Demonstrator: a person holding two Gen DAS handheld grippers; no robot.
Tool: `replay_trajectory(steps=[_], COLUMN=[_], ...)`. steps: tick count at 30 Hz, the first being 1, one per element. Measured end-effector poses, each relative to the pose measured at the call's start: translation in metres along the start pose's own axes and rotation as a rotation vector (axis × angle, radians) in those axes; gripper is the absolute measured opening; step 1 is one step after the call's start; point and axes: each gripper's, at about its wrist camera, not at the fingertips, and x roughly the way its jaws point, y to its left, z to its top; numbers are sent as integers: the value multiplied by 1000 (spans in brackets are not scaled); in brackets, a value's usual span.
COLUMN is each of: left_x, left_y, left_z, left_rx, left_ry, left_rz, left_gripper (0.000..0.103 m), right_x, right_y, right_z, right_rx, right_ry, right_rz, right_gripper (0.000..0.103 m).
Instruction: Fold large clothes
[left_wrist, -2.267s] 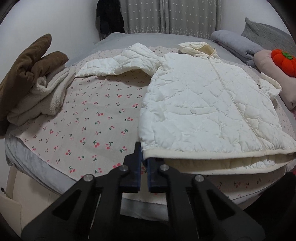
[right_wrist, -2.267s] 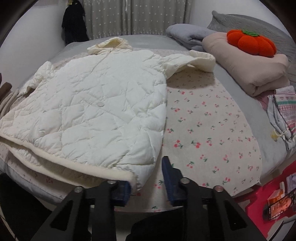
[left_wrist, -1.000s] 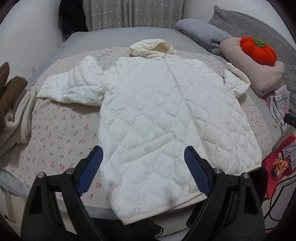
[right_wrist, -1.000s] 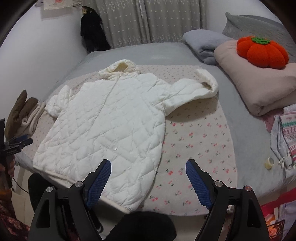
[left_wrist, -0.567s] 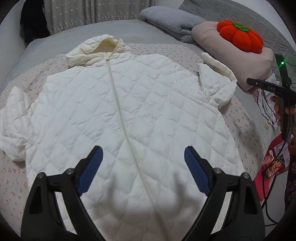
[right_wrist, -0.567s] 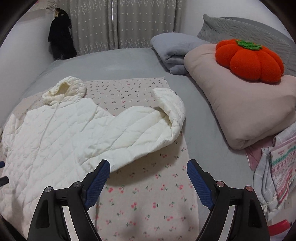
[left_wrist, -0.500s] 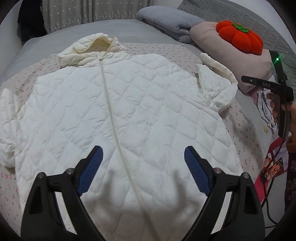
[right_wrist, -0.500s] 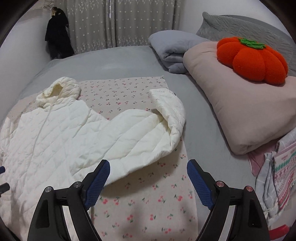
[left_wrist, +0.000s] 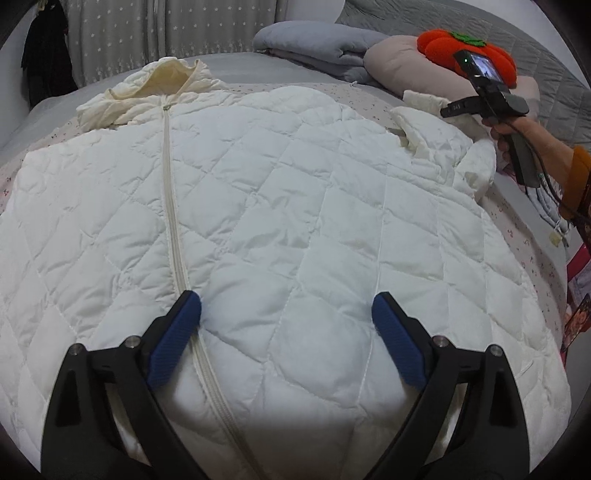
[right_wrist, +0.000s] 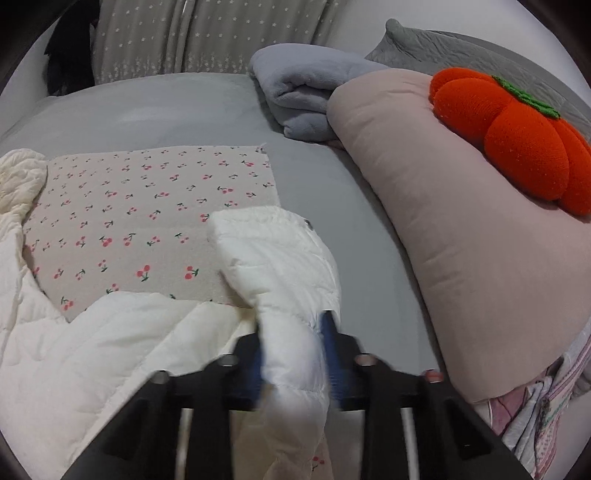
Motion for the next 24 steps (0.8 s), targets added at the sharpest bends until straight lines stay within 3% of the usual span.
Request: replay_trajectory(steps=[4, 7, 10, 15, 18, 20, 22, 24], left_x=[0, 2, 3, 4, 4, 1, -3, -12], left_y=[4, 3, 2, 1, 0, -3, -4, -5], left_z=[-1, -1, -1, -1, 0, 3, 9, 21], left_rx=[-13, -9, 0, 13, 32, 49, 62, 77], left_ry=[-1, 3, 7, 18, 36, 72, 134, 181], left_rz=[-17, -12, -4, 6, 20, 34, 33, 7], left_gripper=[95, 95, 96, 96, 96, 96, 96, 96], right_x=[-44, -71, -75, -30, -38, -41, -50, -54], right_y=[-40, -77, -105, -112, -105, -104, -111, -122], right_z=[-25, -65, -115, -185, -188, -189, -195, -202], right_rx=[105, 214, 303, 384, 366, 368, 374, 416], right_ry=[-147, -178, -122, 109, 119, 137, 161, 186], right_rz=[-85, -130, -151, -110, -168, -156, -116, -23], right_gripper=[9, 9, 9, 9, 9, 9, 9, 12])
